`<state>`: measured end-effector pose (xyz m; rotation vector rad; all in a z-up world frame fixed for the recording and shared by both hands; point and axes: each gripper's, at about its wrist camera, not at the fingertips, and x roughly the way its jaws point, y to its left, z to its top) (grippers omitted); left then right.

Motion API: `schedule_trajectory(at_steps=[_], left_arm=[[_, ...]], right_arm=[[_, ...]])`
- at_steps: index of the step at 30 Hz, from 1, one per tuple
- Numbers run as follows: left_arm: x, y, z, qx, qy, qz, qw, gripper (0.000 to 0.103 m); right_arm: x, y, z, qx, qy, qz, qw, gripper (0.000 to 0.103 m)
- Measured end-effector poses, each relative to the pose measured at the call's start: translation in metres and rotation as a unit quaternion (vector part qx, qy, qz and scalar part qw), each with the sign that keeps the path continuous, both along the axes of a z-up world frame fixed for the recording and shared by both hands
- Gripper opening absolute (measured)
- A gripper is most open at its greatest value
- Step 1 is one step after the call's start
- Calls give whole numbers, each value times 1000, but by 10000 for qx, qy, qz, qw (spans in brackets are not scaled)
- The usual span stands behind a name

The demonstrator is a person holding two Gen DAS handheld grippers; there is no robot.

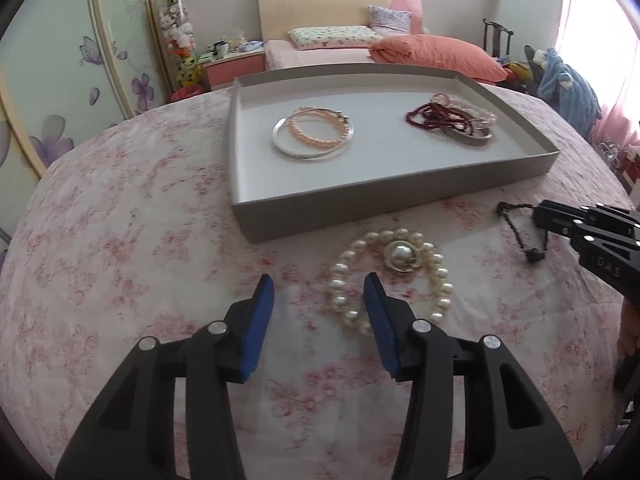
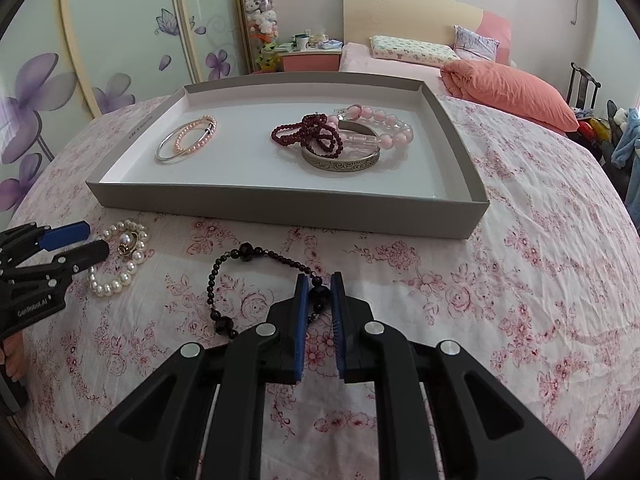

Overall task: Organize jewelry
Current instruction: 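Grasp the pearl necklace with the left tool while the right tool lifts the black bracelet, then carry the pearl necklace into the tray with the left tool while the right drops the black bracelet there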

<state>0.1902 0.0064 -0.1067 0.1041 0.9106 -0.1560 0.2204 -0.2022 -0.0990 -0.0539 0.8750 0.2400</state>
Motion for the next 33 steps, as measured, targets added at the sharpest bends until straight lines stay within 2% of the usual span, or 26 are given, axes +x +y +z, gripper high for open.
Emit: schedule_trajectory(at_steps=[4, 8, 13, 16, 17, 23, 33], left_arm=[[-2, -12, -1, -7, -20, -164, 9999, 44], [-4, -16, -2, -34, -32, -240, 9997, 34], [-7, -18, -2, -18, -54, -270, 9996, 28], [-8, -20, -2, -4, -61, -283, 9996, 12], [-8, -21, -1, 3, -59, -291, 9996, 10], [-7, -21, 2, -170, -53, -285, 9994, 10], [-13, -22, 27, -467, -522, -242, 9972, 10]], right_arm=[[0, 0, 1, 3, 2, -8, 10000, 12], [0, -1, 0, 20, 6, -7, 10000, 12], [-1, -1, 0, 28, 9, -8, 10000, 12], [-2, -1, 0, 34, 7, -19, 10000, 12], [-3, -2, 0, 51, 8, -38, 10000, 12], [-4, -12, 6, 351, -48, -242, 9991, 12], [-13, -12, 37, 800, -605, -208, 9947, 12]])
